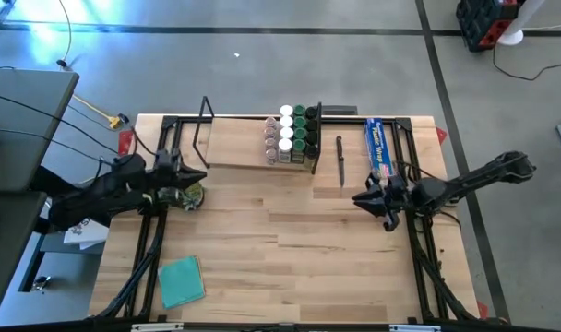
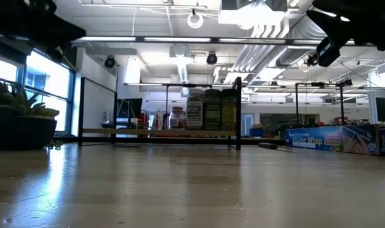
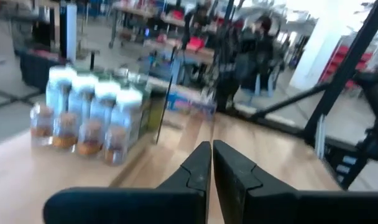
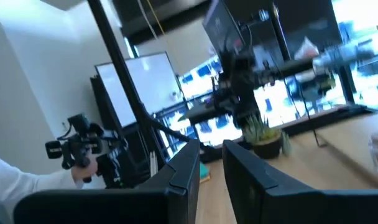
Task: Shelf spices
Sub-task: Return to Home Position
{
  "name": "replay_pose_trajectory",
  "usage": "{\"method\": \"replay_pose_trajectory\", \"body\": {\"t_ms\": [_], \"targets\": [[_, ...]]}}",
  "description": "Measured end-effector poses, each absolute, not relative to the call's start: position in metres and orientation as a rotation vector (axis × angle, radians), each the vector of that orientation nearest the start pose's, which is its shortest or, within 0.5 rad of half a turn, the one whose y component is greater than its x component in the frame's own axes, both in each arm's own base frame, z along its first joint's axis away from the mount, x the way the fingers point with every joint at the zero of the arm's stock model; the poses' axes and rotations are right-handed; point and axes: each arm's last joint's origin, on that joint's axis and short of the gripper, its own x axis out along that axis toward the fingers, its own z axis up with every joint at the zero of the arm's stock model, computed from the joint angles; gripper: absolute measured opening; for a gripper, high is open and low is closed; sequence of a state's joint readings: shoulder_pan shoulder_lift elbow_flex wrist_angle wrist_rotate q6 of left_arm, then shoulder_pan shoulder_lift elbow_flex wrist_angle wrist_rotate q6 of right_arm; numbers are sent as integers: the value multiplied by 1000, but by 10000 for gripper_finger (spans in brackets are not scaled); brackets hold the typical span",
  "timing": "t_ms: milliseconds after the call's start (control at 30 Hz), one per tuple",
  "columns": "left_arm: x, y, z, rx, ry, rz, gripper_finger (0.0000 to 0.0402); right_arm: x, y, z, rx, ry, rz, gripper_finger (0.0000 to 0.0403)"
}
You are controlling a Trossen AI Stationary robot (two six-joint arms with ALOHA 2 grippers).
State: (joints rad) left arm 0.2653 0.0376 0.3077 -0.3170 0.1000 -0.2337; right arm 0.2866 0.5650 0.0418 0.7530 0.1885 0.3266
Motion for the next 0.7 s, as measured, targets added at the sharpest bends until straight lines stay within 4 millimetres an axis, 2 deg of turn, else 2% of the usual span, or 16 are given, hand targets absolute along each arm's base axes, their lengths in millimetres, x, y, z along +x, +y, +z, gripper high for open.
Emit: {"method": "replay_pose_trajectory", "body": {"t_ms": [67, 467, 600, 700], "targets": [[73, 17, 223, -247, 53, 178, 11, 127, 32, 191, 355, -235, 138, 66], [92, 21, 183, -245, -84, 113, 9, 126, 33, 194, 284, -269, 176, 66], [95, 21, 174, -208, -97, 114, 9, 126, 34, 193, 252, -263, 194, 66], [94, 21, 175, -166, -101, 111, 9, 126, 34, 194, 235, -266, 192, 66]]}}
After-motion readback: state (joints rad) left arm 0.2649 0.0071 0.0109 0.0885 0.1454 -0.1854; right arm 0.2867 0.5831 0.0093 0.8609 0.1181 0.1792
